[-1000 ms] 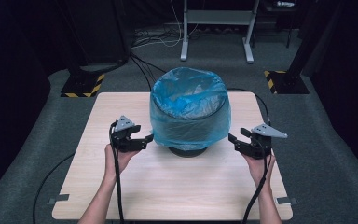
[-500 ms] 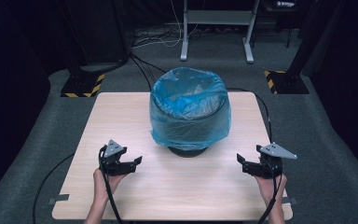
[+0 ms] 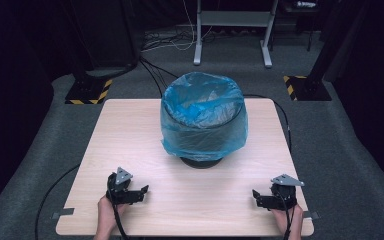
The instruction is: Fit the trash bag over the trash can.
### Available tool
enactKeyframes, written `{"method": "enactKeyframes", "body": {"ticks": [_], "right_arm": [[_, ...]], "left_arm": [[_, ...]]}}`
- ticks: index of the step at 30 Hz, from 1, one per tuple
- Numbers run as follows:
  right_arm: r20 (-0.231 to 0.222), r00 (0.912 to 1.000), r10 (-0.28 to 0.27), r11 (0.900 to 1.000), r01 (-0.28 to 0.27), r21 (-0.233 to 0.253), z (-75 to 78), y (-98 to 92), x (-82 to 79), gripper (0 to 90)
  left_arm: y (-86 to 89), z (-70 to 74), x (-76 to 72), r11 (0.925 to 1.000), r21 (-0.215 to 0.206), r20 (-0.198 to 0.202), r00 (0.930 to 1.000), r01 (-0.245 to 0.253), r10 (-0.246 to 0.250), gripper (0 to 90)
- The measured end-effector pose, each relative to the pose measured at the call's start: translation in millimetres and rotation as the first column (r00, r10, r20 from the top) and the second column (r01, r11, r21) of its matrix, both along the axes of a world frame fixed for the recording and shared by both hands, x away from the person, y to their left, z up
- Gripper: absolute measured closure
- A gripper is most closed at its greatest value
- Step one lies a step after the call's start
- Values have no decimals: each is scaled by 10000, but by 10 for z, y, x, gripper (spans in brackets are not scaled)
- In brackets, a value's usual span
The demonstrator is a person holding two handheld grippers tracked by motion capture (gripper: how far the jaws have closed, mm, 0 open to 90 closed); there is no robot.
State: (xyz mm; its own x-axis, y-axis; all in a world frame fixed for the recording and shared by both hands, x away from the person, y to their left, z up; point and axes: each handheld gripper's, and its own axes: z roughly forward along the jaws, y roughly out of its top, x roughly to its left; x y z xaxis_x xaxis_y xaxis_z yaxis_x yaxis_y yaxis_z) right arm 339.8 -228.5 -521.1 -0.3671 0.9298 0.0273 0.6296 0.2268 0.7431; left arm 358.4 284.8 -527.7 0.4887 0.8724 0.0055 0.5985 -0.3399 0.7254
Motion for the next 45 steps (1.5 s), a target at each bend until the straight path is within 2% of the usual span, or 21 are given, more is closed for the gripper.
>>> {"method": "enactKeyframes", "body": {"ticks": [2, 3, 10, 21, 34, 45], "right_arm": [[-89, 10000, -25, 9992, 22, -406, -37, 9, -2, 42], [-223, 9998, -10, 9991, 0, -431, -55, 6, 0, 35], [-199, 9997, 130, 9993, -137, -354, -74, -24, -3, 26], [-169, 9999, -30, 9992, 24, -393, -76, -20, 8, 22], [-105, 9997, -218, 9993, 215, -320, -72, -26, 6, 57], [32, 10000, -48, 9995, 49, -302, -69, -30, -5, 107]], "left_arm": [[-5, -11, -12, 9999, -100, 92, 10000, -12, 13, 141], [-5, -10, -12, 9999, -99, 68, 10000, -47, 47, 141], [-14, -11, -18, 9997, -85, 56, 9997, -223, 224, 137], [-30, -14, -36, 9977, -141, 74, 9977, -668, 669, 137], [-32, -14, -39, 9971, -148, 65, 9972, -743, 744, 137], [-32, -13, -40, 9971, -125, 62, 9971, -753, 754, 136]]}}
